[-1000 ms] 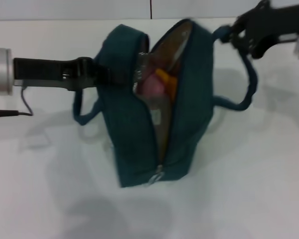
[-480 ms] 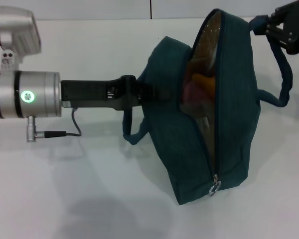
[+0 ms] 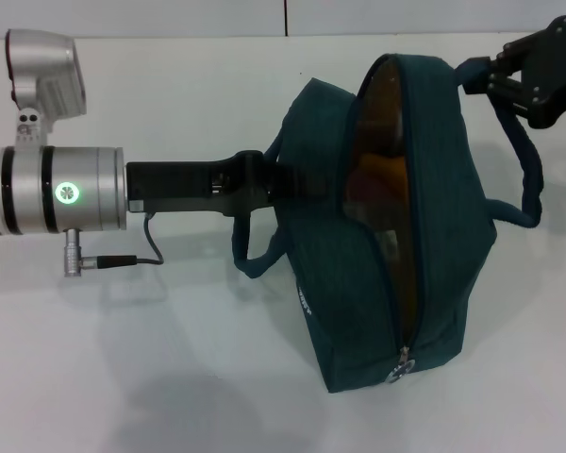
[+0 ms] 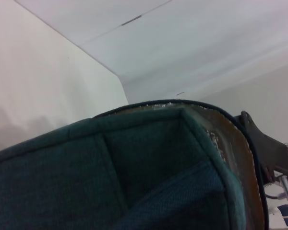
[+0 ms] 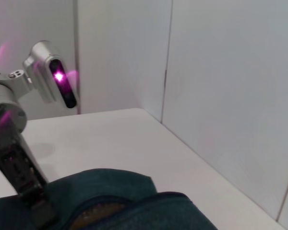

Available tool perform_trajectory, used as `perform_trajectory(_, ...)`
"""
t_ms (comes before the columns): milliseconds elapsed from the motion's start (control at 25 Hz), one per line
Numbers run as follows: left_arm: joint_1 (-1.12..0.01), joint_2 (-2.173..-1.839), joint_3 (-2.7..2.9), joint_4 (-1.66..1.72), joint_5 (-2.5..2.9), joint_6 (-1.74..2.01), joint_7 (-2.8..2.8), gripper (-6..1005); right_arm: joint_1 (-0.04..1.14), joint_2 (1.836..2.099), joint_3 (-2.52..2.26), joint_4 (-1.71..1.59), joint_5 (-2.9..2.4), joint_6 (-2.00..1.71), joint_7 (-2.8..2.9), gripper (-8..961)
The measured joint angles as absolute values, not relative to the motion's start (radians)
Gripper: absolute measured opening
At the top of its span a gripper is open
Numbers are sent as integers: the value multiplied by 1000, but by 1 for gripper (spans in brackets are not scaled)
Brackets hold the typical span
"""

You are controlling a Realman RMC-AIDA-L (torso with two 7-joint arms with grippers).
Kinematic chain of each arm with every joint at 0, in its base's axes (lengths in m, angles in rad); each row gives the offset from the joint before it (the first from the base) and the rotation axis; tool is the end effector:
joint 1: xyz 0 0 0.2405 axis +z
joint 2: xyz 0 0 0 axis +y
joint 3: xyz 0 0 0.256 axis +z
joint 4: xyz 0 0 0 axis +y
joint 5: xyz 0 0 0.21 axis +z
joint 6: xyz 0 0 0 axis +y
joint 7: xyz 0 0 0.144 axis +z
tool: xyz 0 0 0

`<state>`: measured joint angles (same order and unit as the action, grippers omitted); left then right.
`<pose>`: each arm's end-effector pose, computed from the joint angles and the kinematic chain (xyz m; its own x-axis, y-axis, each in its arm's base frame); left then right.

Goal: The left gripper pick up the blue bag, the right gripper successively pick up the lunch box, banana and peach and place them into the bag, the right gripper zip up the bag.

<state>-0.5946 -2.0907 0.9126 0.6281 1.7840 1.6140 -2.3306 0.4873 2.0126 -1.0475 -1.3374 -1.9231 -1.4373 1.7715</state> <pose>-0.2033 0.3321 -0.0235 0.2045 0.9253 0.3194 0.8093 -0.3434 0.4766 0.1640 0.3701 0.0786 0.9494 -0.0731 -0.3055 -0.1995 -0.8916 -0.4066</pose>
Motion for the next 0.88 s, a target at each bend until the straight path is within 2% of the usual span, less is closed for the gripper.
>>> perform_trajectory(280,-591,-2091,914,616,1784,1599,-2319,48,464,2012,-1045,-1343,-1921,-1459,1758,99)
perform_trajectory(720,-563,-2091,909,609,1783,1589,-2303,48,402,2009,-1032,-1402,-1918,-1487,1753,289)
perform_trajectory(880,-563,-2091,907,601,1783,1575,-2300,48,365,2010,-994,-1438,-1862,-1533,1706,479)
